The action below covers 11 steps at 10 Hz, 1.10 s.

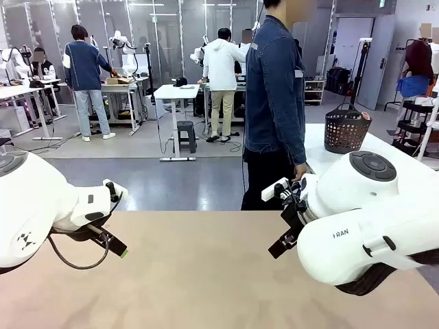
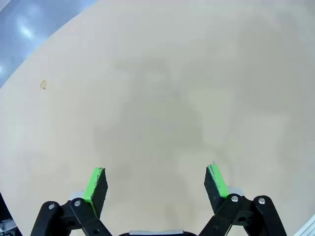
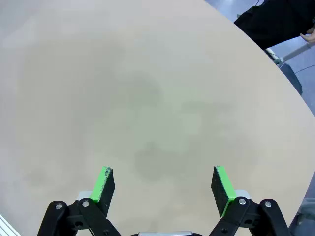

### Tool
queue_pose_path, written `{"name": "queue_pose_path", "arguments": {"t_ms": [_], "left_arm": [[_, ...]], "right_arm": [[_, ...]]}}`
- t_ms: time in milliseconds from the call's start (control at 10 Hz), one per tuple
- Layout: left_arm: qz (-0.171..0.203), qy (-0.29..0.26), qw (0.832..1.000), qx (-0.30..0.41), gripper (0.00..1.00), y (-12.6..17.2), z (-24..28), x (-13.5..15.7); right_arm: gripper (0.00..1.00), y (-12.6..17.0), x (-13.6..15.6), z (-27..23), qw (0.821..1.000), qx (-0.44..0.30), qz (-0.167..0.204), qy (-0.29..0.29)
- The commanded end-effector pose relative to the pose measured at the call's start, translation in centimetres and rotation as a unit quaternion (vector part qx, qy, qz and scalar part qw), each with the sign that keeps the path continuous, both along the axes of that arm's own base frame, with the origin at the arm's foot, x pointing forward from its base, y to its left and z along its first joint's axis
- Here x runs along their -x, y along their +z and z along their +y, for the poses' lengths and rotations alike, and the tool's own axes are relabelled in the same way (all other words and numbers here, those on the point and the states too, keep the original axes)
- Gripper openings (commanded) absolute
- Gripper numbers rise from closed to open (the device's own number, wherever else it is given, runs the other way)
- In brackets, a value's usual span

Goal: Fold the towel.
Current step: Grab the top end of the 100 cm Hotel Towel extended by the human.

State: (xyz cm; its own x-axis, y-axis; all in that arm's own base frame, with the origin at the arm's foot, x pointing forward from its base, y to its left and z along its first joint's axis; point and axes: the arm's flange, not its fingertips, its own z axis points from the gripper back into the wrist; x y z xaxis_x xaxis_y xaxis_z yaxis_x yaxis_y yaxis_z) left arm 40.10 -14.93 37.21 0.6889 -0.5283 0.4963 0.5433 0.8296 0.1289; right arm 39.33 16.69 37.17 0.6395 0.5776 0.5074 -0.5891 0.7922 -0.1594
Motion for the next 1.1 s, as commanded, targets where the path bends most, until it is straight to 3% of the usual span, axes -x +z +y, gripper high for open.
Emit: {"name": "queue_pose_path", "arguments": {"t_ms": [0, 1000], "left_arm": [[0.0, 0.0, 1.0, 0.0, 1.0, 0.0, -0.01, 0.0], [0.0, 0.0, 1.0, 0.0, 1.0, 0.0, -0.02, 0.01]], "right_arm": [[1.0, 0.0, 0.0, 0.0, 1.0, 0.0, 0.0, 0.0], [1.0, 0.0, 0.0, 0.01, 1.0, 0.001, 0.0, 0.001]]}}
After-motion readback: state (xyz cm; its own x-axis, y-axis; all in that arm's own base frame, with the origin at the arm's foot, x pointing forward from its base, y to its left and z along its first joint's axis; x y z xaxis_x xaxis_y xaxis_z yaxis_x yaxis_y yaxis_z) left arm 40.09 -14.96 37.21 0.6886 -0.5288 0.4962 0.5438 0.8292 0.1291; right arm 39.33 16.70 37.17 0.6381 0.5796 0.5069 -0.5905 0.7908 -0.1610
